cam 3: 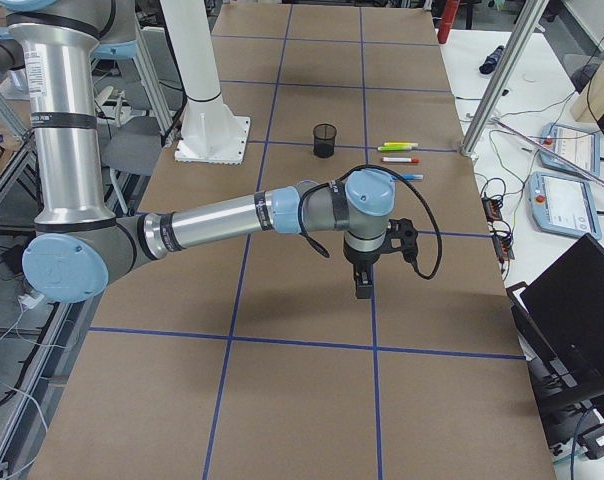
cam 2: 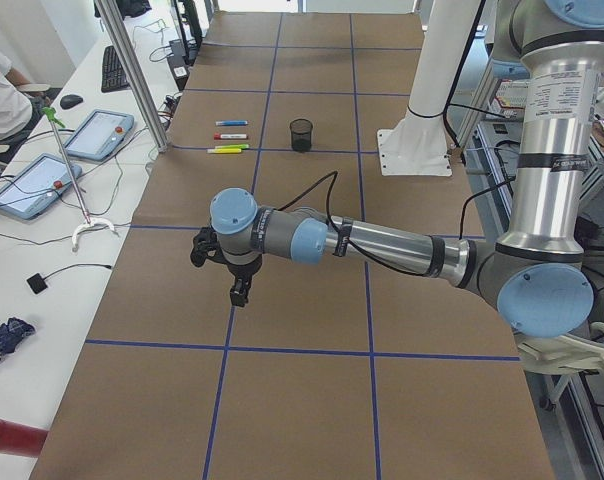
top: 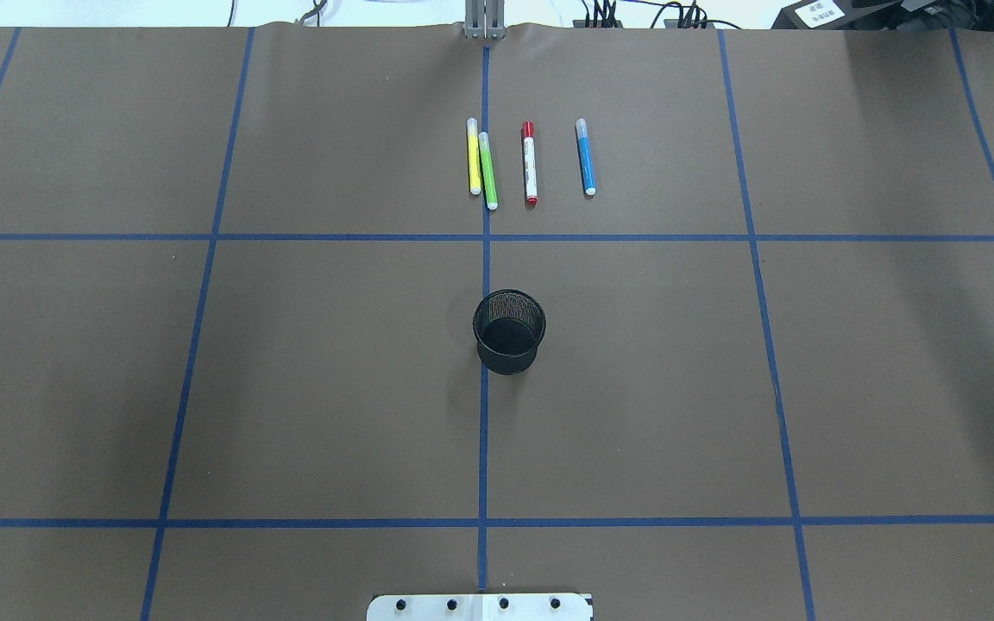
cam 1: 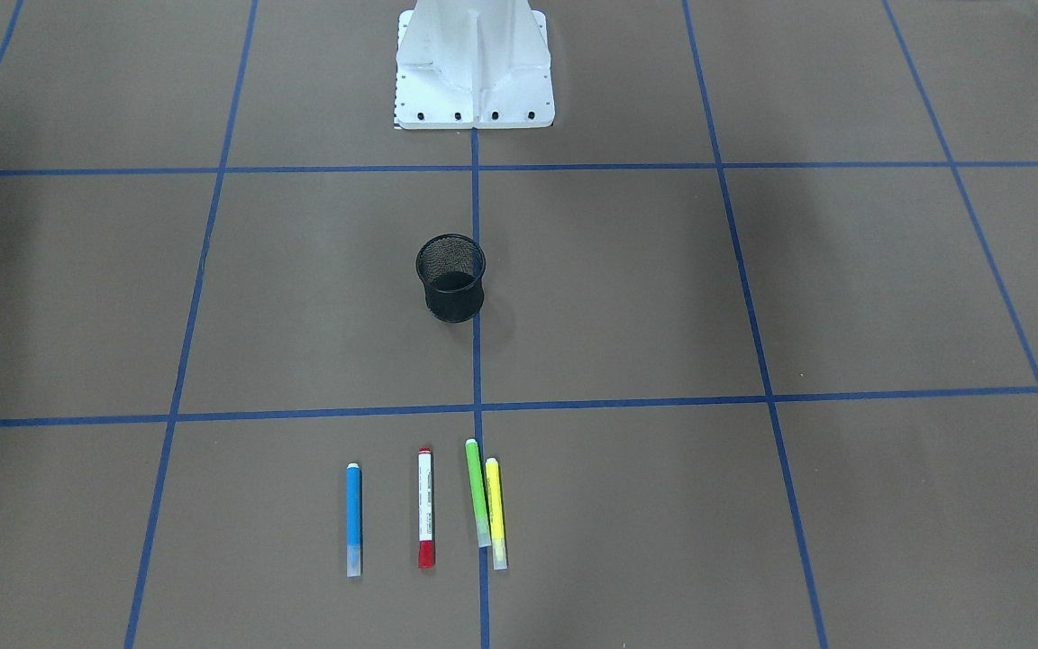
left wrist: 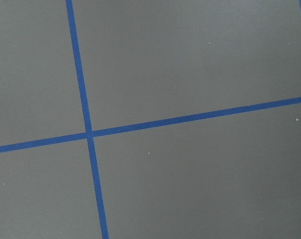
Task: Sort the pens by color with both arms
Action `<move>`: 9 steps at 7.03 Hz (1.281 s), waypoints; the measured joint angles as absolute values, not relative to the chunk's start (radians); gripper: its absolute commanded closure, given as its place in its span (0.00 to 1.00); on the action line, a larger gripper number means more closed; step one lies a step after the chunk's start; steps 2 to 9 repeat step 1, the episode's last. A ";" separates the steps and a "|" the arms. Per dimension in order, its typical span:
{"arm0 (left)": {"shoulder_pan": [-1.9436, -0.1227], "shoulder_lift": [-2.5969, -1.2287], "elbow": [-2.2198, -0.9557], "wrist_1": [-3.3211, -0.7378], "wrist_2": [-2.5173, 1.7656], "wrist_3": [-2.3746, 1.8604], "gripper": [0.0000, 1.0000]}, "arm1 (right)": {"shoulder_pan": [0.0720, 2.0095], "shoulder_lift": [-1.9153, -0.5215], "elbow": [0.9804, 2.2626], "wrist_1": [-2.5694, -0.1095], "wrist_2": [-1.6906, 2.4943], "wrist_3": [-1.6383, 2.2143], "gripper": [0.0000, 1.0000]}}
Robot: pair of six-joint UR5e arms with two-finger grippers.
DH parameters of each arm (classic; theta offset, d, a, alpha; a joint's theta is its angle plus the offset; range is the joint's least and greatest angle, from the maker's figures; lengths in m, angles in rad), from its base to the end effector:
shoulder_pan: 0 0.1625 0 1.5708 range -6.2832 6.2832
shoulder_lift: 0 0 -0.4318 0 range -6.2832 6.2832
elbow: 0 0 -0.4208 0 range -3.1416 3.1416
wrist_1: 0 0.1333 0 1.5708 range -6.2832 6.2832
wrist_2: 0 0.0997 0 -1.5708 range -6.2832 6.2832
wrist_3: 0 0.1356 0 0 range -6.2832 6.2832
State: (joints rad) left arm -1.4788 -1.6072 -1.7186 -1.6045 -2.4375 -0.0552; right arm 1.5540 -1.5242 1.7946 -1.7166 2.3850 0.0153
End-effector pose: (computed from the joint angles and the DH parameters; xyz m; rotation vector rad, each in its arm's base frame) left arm 0.0203 -0.5462 0.5811 0.1401 0.8762 0.1288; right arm 0.0257 -0.5366 0.5614 0.1046 -0.8149 -0.0521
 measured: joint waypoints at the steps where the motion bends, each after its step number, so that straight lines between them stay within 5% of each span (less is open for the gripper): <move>1: -1.479 -1.610 -1.720 -1.605 -2.437 -0.055 0.00 | 1.554 -1.524 1.794 -1.717 2.385 0.015 0.00; 9: -1.479 -1.610 -1.720 -1.605 -2.437 -0.055 0.00 | 1.554 -1.524 1.794 -1.717 2.385 0.015 0.00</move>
